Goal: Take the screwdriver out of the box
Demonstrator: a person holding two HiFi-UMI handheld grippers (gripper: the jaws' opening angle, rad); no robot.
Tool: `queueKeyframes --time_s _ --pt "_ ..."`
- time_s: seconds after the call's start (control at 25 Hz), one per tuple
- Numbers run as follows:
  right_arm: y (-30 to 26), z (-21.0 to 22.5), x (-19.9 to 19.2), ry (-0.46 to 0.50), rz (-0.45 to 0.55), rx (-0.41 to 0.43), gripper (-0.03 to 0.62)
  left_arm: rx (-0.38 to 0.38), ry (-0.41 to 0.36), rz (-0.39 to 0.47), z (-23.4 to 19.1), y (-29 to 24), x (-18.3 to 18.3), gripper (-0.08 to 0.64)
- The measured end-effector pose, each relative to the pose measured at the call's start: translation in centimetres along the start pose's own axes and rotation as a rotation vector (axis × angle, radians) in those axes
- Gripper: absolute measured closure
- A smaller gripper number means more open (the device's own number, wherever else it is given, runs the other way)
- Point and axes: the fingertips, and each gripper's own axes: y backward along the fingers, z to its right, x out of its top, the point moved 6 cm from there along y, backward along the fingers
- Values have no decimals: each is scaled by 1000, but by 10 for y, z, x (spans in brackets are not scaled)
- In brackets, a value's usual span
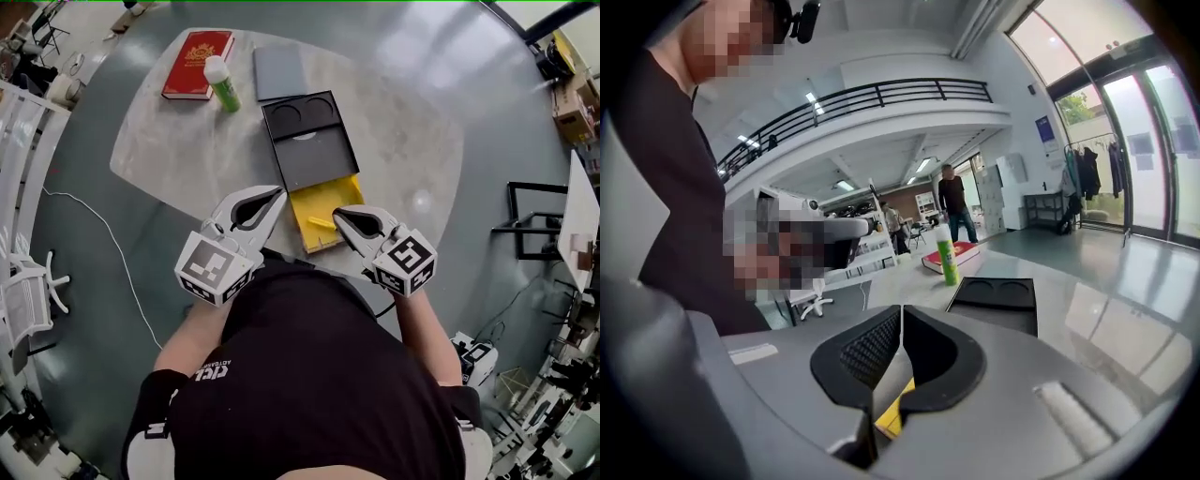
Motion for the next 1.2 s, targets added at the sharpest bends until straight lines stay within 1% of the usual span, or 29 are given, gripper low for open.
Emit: queueKeyframes --time_s 0.12,0.4,0.64,0.8,0.92,1.04,1.2 --pt "-17 6 -8 33 -76 17 554 -1 10 -1 -9 -8 -5 558" --pt "-49 16 -51 131 -308 60 513 11 42 11 -21 -18 -17 558" --pt "-68 19 -86 162 -447 109 483 8 61 5 -23 -21 -31 558" --pt "-78 24 -113 246 -563 117 468 5 74 -1 -23 -23 -40 558" --pt "-84 26 -132 287 -643 128 451 6 84 0 -22 -23 -45 558" --pt "-90 26 -148 324 -708 133 431 3 88 -6 -22 -24 -50 558" --pt "-95 32 -164 349 -758 109 420 -10 80 -11 -19 -25 -49 558"
